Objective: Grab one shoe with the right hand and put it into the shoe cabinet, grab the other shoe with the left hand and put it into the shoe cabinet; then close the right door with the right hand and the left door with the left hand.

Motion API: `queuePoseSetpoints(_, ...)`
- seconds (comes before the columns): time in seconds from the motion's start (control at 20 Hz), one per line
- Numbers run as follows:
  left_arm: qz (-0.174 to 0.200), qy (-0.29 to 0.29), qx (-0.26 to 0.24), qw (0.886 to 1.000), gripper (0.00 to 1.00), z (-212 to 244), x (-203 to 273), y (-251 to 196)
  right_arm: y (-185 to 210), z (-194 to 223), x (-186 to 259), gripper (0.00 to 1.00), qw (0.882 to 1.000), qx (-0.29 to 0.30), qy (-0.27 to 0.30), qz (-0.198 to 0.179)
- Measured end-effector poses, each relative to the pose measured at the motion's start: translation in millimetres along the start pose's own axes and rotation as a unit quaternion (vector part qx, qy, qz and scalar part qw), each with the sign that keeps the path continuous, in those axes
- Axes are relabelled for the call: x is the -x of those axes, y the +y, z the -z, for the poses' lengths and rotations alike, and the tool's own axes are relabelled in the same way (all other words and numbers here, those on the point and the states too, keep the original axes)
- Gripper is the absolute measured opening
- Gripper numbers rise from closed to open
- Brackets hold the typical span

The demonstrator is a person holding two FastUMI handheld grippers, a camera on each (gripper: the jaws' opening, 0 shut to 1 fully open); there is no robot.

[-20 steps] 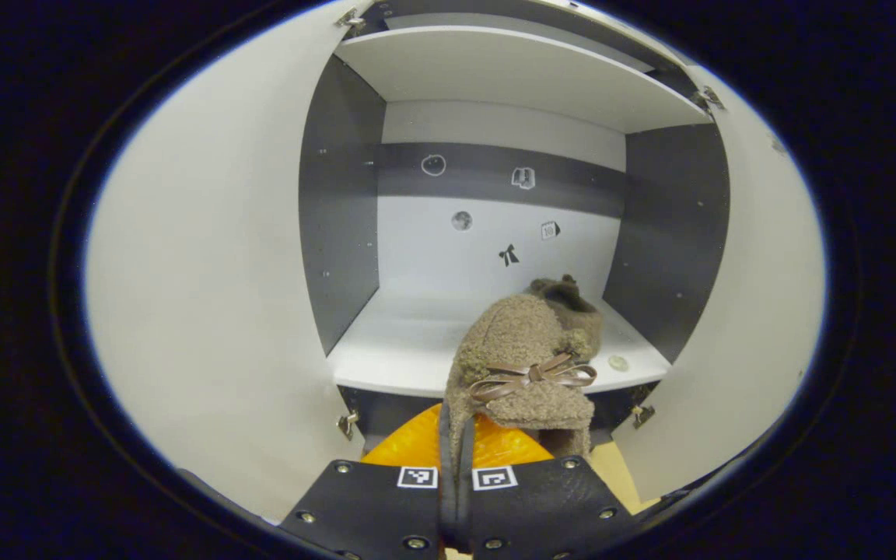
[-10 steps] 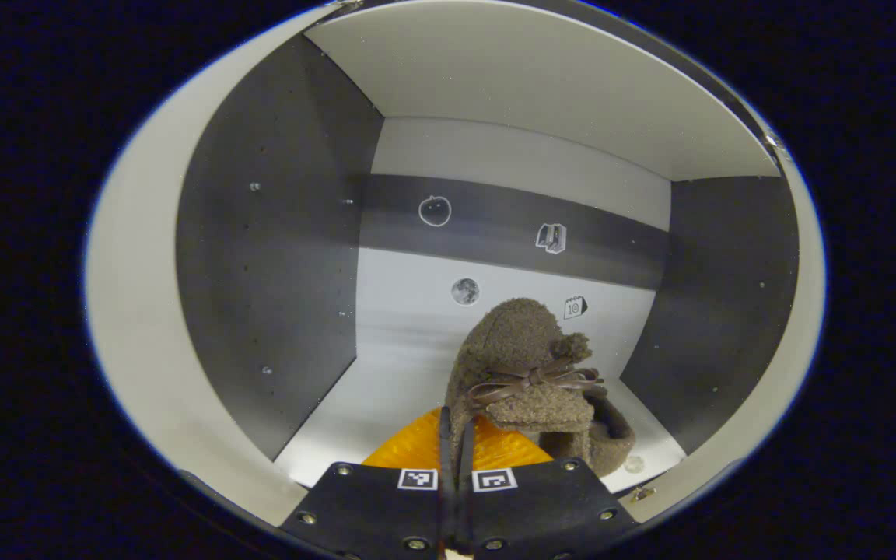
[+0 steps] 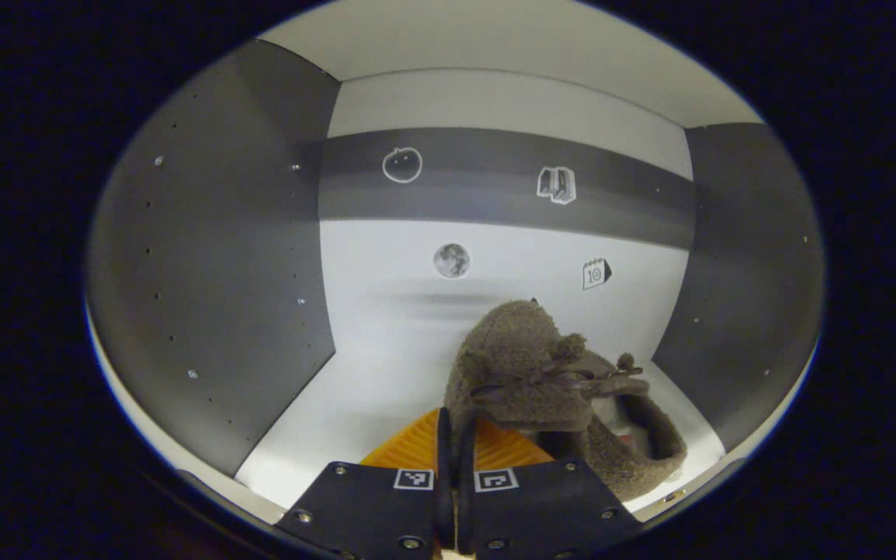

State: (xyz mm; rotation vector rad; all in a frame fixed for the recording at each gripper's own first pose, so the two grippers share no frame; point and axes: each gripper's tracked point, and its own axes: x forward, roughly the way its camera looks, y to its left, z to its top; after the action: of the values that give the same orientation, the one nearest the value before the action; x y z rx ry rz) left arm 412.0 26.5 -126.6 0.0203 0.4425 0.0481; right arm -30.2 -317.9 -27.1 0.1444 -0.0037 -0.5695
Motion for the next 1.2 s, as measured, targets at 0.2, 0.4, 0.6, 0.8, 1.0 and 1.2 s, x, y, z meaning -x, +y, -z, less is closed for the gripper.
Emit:
queuePoseSetpoints(0.2, -0.007, 0.013, -0.031, 0.999, 0.31, 7.7, 3.5, 5.7, 3.7, 12.3, -9.6, 0.98, 1.0, -0.004, 0.011, -0.019)
queuePoseSetpoints(0.4, -0.024, -0.032, -0.056, 0.998, 0.74, -12.5, 48.5, 16.3, 19.4, 7.9, -16.0, 0.98, 0.999, -0.022, 0.018, -0.044)
queuePoseSetpoints(0.6, -0.004, -0.112, -0.046, 0.993, 1.0, -35.1, 129.6, 2.9, 48.6, -6.0, -29.9, 0.98, 0.996, -0.02, 0.007, -0.089)
queuePoseSetpoints(0.8, 0.007, -0.188, -0.03, 0.982, 1.0, -32.9, 209.6, -6.2, 86.0, -6.8, -47.5, 0.98, 0.989, -0.005, 0.01, -0.145)
queuePoseSetpoints(1.0, -0.03, -0.206, -0.028, 0.978, 1.0, -9.6, 278.3, -9.5, 128.0, -23.0, -53.5, 0.98, 0.977, -0.009, 0.005, -0.213)
queuePoseSetpoints(1.2, -0.059, -0.204, -0.021, 0.977, 1.0, 7.8, 322.6, -11.9, 148.2, -40.7, -47.9, 0.98, 0.965, 0.002, 0.006, -0.264)
